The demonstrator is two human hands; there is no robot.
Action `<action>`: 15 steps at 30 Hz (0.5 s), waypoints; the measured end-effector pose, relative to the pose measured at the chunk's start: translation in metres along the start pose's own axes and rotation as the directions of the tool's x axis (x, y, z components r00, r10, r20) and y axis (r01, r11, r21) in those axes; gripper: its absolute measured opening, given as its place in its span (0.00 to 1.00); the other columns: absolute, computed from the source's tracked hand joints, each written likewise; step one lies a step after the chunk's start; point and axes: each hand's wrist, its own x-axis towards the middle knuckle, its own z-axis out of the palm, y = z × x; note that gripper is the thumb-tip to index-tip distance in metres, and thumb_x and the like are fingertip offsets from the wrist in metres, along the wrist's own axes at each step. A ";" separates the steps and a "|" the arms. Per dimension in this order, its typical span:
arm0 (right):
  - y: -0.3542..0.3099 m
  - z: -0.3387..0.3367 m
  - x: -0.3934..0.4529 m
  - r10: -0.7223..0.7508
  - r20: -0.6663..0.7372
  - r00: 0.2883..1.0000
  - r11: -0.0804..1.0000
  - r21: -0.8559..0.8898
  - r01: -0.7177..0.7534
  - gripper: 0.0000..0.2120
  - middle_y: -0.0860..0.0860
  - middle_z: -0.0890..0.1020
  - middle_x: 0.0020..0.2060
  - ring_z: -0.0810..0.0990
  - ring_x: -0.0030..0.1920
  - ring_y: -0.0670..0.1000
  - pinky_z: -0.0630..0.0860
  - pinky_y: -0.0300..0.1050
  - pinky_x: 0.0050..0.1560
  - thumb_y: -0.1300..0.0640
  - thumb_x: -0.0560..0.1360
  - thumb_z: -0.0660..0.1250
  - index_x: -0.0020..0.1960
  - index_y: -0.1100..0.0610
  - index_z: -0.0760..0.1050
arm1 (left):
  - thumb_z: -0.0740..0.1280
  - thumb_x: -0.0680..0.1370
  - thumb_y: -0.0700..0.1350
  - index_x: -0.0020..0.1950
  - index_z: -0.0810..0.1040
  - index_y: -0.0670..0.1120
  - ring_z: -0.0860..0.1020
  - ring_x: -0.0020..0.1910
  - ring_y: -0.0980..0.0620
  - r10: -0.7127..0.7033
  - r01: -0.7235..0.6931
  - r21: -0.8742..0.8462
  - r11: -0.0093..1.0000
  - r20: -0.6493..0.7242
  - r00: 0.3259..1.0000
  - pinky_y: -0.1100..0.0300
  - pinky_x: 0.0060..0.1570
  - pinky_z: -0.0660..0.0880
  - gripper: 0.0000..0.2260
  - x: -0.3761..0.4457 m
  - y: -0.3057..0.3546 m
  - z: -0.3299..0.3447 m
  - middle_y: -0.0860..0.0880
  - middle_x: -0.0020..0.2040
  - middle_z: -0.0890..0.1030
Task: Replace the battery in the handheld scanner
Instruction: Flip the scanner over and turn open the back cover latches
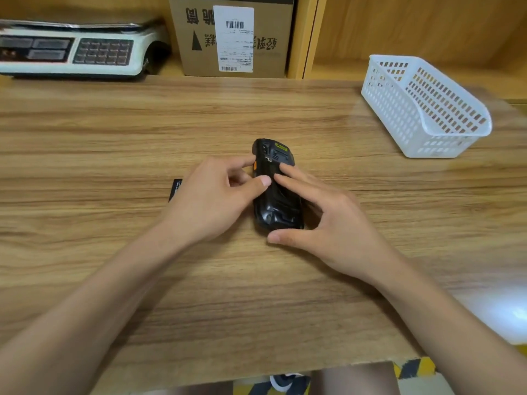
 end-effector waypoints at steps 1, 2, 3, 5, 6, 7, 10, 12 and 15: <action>0.001 -0.001 -0.001 -0.003 -0.004 1.000 1.000 0.002 0.003 0.41 0.44 0.67 0.76 0.59 0.77 0.39 0.57 0.45 0.78 0.46 0.64 0.81 0.73 0.49 0.70 | 0.69 0.76 0.58 0.56 0.77 0.71 0.80 0.49 0.62 0.009 -0.009 0.025 1.000 -0.005 1.000 0.57 0.59 0.75 0.11 -0.001 0.001 0.000 0.61 0.42 0.85; 0.002 -0.002 -0.003 -0.006 -0.004 1.000 1.000 0.010 0.006 0.40 0.44 0.68 0.75 0.60 0.77 0.39 0.58 0.44 0.78 0.47 0.63 0.81 0.72 0.50 0.72 | 0.69 0.75 0.59 0.59 0.77 0.69 0.80 0.50 0.61 0.007 -0.007 0.042 0.999 -0.001 1.000 0.53 0.61 0.74 0.13 -0.003 0.001 0.000 0.60 0.43 0.85; 0.004 -0.002 -0.004 -0.010 -0.002 1.000 1.000 0.018 0.011 0.39 0.45 0.69 0.75 0.60 0.77 0.39 0.58 0.44 0.78 0.47 0.63 0.81 0.72 0.51 0.73 | 0.69 0.75 0.60 0.63 0.78 0.65 0.81 0.50 0.61 -0.002 0.001 0.058 0.998 0.007 1.000 0.51 0.62 0.74 0.16 -0.004 0.001 0.000 0.59 0.43 0.85; 0.006 -0.004 -0.008 -0.027 0.000 1.000 1.000 0.014 0.027 0.38 0.45 0.71 0.73 0.61 0.76 0.38 0.59 0.45 0.78 0.46 0.62 0.81 0.70 0.50 0.74 | 0.67 0.73 0.62 0.63 0.81 0.57 0.81 0.49 0.58 -0.005 0.003 0.098 0.995 0.016 1.000 0.47 0.62 0.73 0.21 -0.005 0.001 0.002 0.58 0.42 0.85; 0.007 -0.005 -0.010 -0.032 0.002 1.000 0.999 0.010 0.031 0.38 0.45 0.71 0.73 0.61 0.76 0.38 0.60 0.46 0.77 0.46 0.62 0.81 0.70 0.50 0.75 | 0.66 0.72 0.63 0.60 0.83 0.56 0.81 0.47 0.57 0.007 -0.008 0.119 0.993 0.015 1.000 0.47 0.61 0.73 0.20 -0.006 0.001 0.002 0.57 0.41 0.85; 0.008 -0.006 -0.012 -0.035 0.009 0.999 0.999 0.006 0.035 0.37 0.45 0.71 0.73 0.61 0.76 0.38 0.60 0.46 0.77 0.46 0.62 0.81 0.69 0.50 0.75 | 0.65 0.72 0.63 0.56 0.84 0.55 0.81 0.45 0.57 0.021 -0.023 0.141 0.990 0.015 1.000 0.47 0.60 0.73 0.19 -0.008 0.001 0.003 0.57 0.40 0.84; 0.009 -0.006 -0.015 -0.071 0.027 0.997 0.997 -0.011 0.072 0.35 0.45 0.72 0.72 0.61 0.76 0.38 0.61 0.47 0.77 0.45 0.63 0.80 0.67 0.50 0.76 | 0.63 0.73 0.64 0.52 0.83 0.55 0.78 0.41 0.60 0.052 -0.060 0.212 0.975 0.043 0.998 0.48 0.59 0.72 0.17 -0.010 -0.001 0.002 0.63 0.39 0.81; 0.010 -0.006 -0.016 -0.089 0.019 0.996 0.995 -0.037 0.090 0.33 0.45 0.73 0.72 0.61 0.77 0.39 0.61 0.47 0.77 0.44 0.63 0.80 0.67 0.50 0.77 | 0.60 0.73 0.64 0.51 0.83 0.56 0.77 0.41 0.60 0.060 -0.073 0.255 0.964 0.057 0.997 0.48 0.59 0.70 0.18 -0.009 -0.001 0.002 0.63 0.39 0.80; 0.010 -0.005 -0.015 -0.112 0.007 0.994 0.990 -0.087 0.112 0.32 0.47 0.74 0.71 0.63 0.76 0.41 0.63 0.46 0.76 0.42 0.64 0.78 0.66 0.51 0.78 | 0.57 0.73 0.65 0.52 0.83 0.57 0.75 0.46 0.58 0.080 -0.100 0.353 0.930 0.071 0.994 0.49 0.59 0.66 0.20 -0.007 0.001 0.004 0.61 0.39 0.80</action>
